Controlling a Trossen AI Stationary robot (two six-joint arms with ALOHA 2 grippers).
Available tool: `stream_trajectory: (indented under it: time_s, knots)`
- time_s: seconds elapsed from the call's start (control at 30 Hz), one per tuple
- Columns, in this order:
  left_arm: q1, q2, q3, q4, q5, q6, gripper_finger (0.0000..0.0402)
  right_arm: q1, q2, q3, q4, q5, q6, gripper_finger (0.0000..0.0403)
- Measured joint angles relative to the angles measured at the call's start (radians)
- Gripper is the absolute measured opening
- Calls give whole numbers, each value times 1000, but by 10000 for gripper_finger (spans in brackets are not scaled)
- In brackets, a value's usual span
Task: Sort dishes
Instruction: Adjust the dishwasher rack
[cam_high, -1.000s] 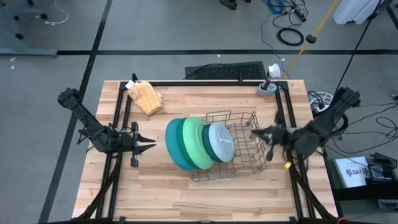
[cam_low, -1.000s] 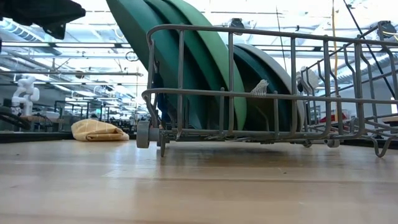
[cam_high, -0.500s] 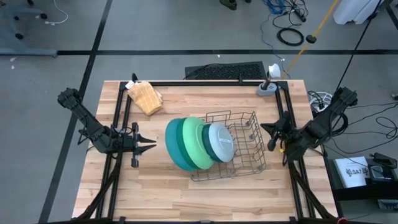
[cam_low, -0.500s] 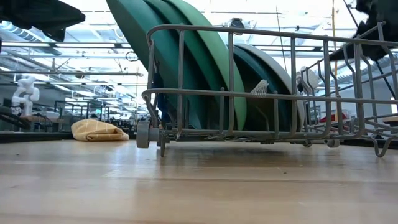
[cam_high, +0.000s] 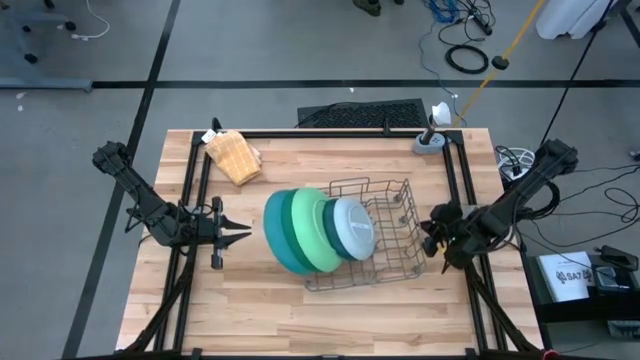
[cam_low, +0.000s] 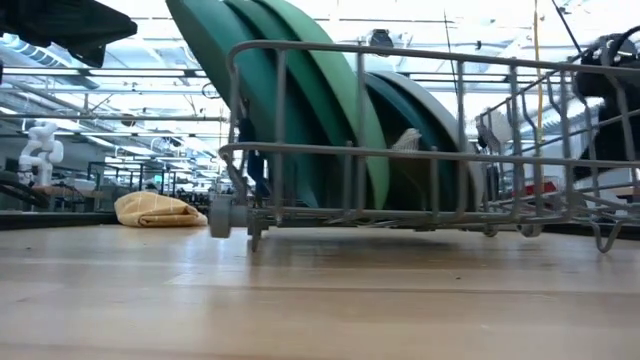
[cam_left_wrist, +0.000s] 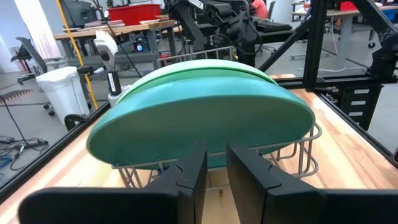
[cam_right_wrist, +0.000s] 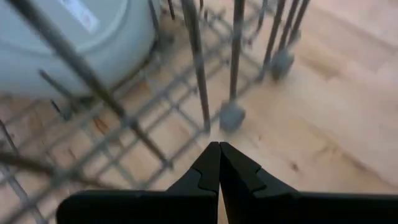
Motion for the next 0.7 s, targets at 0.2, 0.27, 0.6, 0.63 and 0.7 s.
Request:
stream_trajectory:
  time_s: [0.2,0.27,0.6,0.63,0.7]
  knots:
    - [0,0,0,0,0,-5,72,-1,111,-8,138,-51,-24,0]
    - [0,0,0,0,0,-8,72,-1,147,-7,194,-53,-37,0]
    - [0,0,0,1,0,-23,72,-12,294,-6,417,-52,-99,0]
    - [0,0,0,1,0,-24,72,-18,305,-6,430,-52,-106,0]
    - [0,0,0,2,0,-24,72,-32,325,-6,469,-52,-132,0]
